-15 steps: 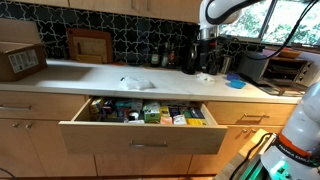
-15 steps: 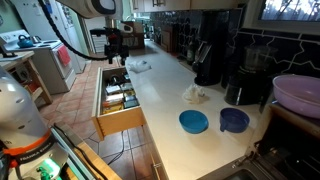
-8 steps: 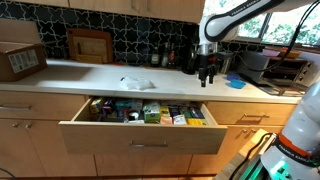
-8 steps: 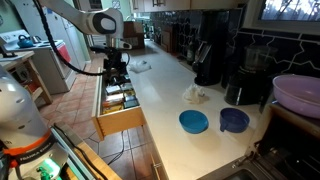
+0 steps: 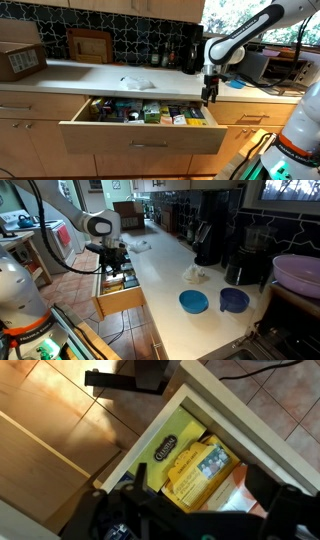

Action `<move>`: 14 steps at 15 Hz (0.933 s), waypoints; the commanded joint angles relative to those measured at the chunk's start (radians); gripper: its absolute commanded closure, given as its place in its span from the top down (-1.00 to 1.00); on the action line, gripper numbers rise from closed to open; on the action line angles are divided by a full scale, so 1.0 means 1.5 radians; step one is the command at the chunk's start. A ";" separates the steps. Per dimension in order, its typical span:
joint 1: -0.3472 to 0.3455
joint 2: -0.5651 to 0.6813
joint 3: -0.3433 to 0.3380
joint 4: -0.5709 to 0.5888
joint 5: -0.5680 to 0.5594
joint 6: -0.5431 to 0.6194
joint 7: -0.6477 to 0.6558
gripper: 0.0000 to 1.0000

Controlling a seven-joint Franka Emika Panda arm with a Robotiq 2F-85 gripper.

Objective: Remove the yellow box from the drawer and put it on the counter

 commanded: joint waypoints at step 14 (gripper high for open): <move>0.058 0.080 0.000 -0.025 0.163 0.171 -0.144 1.00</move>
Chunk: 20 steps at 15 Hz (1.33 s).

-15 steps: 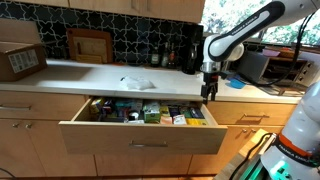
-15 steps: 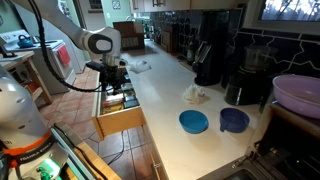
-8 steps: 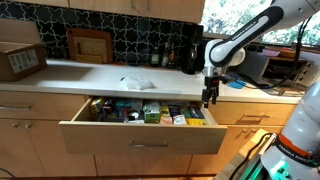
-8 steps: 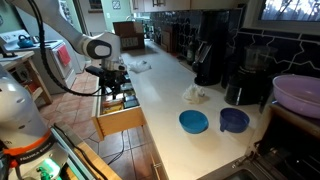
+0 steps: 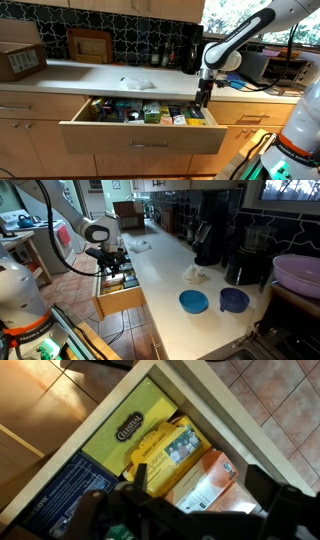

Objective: Remove the yellow box from the drawer and put it on the counter

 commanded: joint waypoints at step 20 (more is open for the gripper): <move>-0.085 0.225 0.073 0.025 0.103 0.291 -0.184 -0.01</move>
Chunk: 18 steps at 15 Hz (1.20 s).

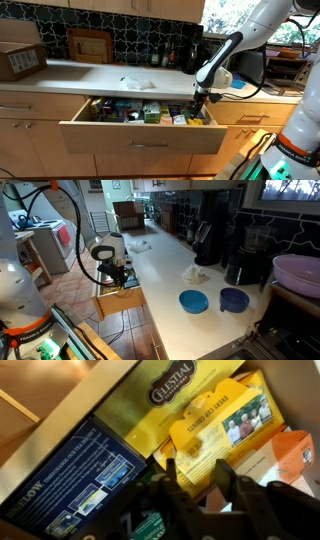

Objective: Remove the yellow box from the drawer and put it on the counter

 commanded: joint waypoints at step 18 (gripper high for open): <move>-0.080 -0.004 0.068 0.020 0.014 -0.097 -0.026 -0.26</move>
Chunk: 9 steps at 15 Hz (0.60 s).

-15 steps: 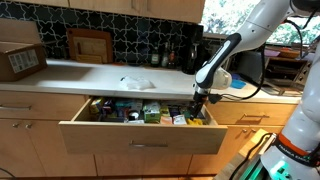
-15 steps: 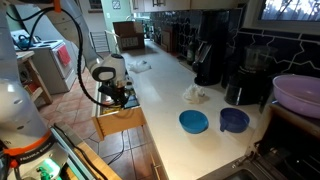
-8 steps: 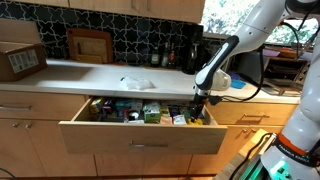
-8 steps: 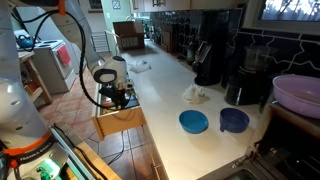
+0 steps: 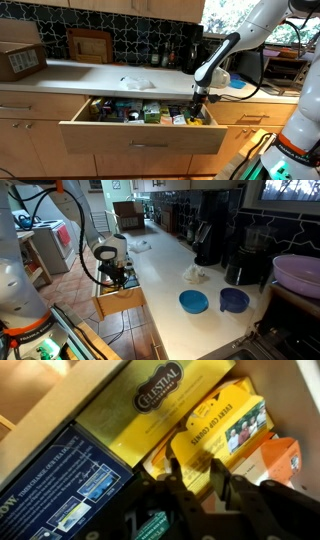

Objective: Remove the yellow box from the drawer and put it on the counter

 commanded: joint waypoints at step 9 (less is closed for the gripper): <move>0.017 -0.080 -0.018 -0.006 0.016 -0.082 -0.016 -1.00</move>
